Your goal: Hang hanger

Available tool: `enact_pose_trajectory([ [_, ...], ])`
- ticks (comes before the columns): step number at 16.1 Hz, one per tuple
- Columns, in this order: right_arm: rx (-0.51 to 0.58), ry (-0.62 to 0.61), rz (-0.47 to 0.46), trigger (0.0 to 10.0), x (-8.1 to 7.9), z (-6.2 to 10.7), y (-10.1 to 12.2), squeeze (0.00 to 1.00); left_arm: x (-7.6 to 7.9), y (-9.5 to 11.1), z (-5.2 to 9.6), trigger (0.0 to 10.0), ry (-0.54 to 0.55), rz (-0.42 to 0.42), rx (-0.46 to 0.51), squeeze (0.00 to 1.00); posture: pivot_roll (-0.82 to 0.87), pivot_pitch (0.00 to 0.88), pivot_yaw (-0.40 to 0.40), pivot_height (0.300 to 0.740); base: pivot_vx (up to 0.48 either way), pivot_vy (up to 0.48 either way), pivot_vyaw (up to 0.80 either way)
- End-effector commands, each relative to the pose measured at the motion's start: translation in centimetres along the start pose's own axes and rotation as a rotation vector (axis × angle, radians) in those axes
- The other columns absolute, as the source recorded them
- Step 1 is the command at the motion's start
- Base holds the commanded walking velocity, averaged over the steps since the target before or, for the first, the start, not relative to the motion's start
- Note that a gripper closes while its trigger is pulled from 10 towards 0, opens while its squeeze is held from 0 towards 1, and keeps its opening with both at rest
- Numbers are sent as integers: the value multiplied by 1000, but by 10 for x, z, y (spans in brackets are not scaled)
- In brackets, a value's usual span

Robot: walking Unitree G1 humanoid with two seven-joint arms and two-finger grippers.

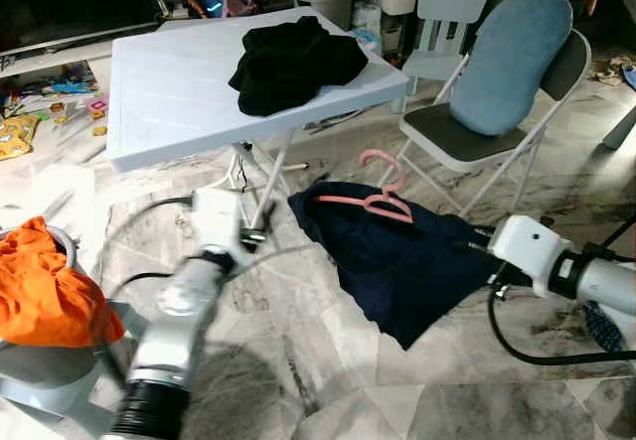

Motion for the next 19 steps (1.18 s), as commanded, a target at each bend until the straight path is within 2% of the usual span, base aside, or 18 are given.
enact_pose_trajectory([
  [1, 64, 28, 15, 10000, 5, 4, 19, 0, -1, -2, -2, 10000, -2, -18, -20, 1000, -187, 0, 51, 740, 0, 0, 0],
  [3, 97, 56, -22, 10000, 2, 2, 27, 0, 1, -1, -6, 10000, -3, -26, -20, 1000, -189, 0, 53, 740, 0, 0, 0],
  [4, 139, 39, -88, 10000, -1, -3, 34, 0, 5, -1, -8, 10000, -7, -17, -14, 1000, -190, 0, 54, 740, 0, 0, 0],
  [6, 160, 54, -120, 10000, -9, -7, 35, 0, 10, -2, -8, 10000, -10, -17, -21, 1000, -187, 0, 56, 740, 0, 0, 0],
  [8, 169, 99, -146, 10000, -18, -4, 34, 0, 10, -9, -6, 10000, 1, -35, -59, 1000, -185, 0, 58, 740, 0, 0, 0],
  [12, 181, 136, -200, 10000, -17, 2, 41, 0, 10, -6, -11, 10000, -11, -19, -61, 1000, -188, 0, 62, 740, 0, 0, 0],
  [13, 182, 143, -200, 10000, -17, 2, 42, 0, 12, -6, -13, 10000, -17, -30, -70, 780, -188, 0, 64, 740, 0, 0, 0],
  [14, 192, 155, -210, 10000, -18, 2, 46, 0, 15, -10, -14, 10000, -36, -29, -97, 78, -187, 0, 64, 740, 0, 0, 0],
  [15, 200, 168, -220, 10000, -20, 1, 48, 0, 17, -11, -14, 10000, -45, -30, -106, 0, -188, 0, 65, 740, 0, 0, 0],
  [18, 207, 201, -229, 10000, -24, 3, 53, 0, 22, -15, -18, 10000, -72, -25, -137, 0, -195, 0, 70, 740, 0, 0, 0],
  [19, 206, 200, -227, 10000, -23, 4, 53, 0, 23, -16, -18, 4314, -84, -22, -146, 0, -195, 0, 70, 740, 0, 0, 0],
])
Point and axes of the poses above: a point about 5 cm out from each wrist's last joint towards the gripper, its own z axis pointing back from the gripper into the wrist, its own y axis along the axis of the wrist's last joint, x = y × z, the point moved 1 cm from there along -z, pointing out of the wrist towards the gripper, and after that the axes turned 6 degrees about -z, right-handed, at the moved point
